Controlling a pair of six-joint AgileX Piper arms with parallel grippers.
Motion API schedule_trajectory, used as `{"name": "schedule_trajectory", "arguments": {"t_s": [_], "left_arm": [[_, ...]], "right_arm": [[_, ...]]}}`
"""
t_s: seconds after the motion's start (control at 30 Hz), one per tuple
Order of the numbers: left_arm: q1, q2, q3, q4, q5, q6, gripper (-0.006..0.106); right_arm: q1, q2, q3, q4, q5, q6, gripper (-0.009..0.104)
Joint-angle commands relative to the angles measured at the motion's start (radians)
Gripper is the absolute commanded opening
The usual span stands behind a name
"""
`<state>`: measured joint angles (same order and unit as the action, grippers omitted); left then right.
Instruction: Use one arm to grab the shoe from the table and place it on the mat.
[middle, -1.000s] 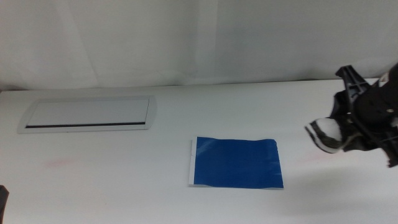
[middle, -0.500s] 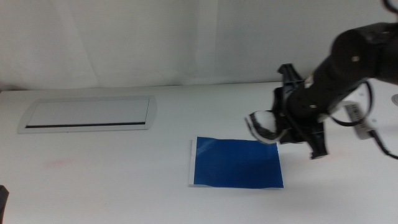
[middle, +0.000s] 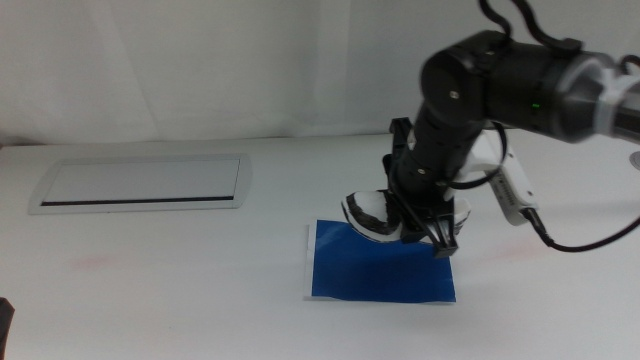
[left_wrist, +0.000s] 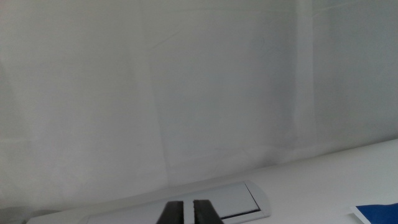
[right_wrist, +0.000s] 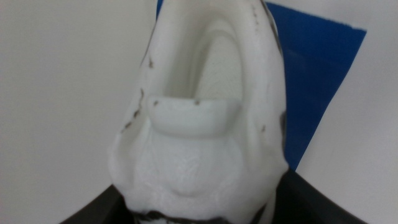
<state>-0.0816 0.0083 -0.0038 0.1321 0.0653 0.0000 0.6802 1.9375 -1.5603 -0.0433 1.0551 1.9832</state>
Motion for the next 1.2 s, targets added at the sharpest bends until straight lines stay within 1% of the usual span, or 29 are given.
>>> {"name": "schedule_trajectory", "arguments": {"t_s": [0.0, 0.2, 0.37, 0.67, 0.93, 1.17], "left_arm": [[0.003, -0.04, 0.041, -0.009, -0.009, -0.007, -0.003], [0.003, -0.04, 0.041, -0.009, -0.009, -0.007, -0.003], [0.003, -0.04, 0.041, -0.009, -0.009, -0.007, -0.003], [0.003, -0.04, 0.041, -0.009, -0.009, -0.007, -0.003], [0.003, -0.04, 0.041, -0.009, -0.009, -0.007, -0.003], [0.003, -0.04, 0.041, -0.009, 0.0, -0.007, -0.003]], "right_arm": [[0.015, 0.033, -0.057, -0.025, 0.064, 0.03, -0.002], [0.036, 0.084, -0.082, -0.028, 0.08, 0.109, -0.002], [0.036, 0.113, -0.082, -0.033, 0.078, 0.131, -0.002], [0.036, 0.157, -0.082, -0.036, 0.074, 0.133, -0.002], [0.036, 0.191, -0.082, -0.021, 0.072, 0.133, -0.002], [0.036, 0.205, -0.082, -0.021, 0.029, 0.133, -0.002]]}}
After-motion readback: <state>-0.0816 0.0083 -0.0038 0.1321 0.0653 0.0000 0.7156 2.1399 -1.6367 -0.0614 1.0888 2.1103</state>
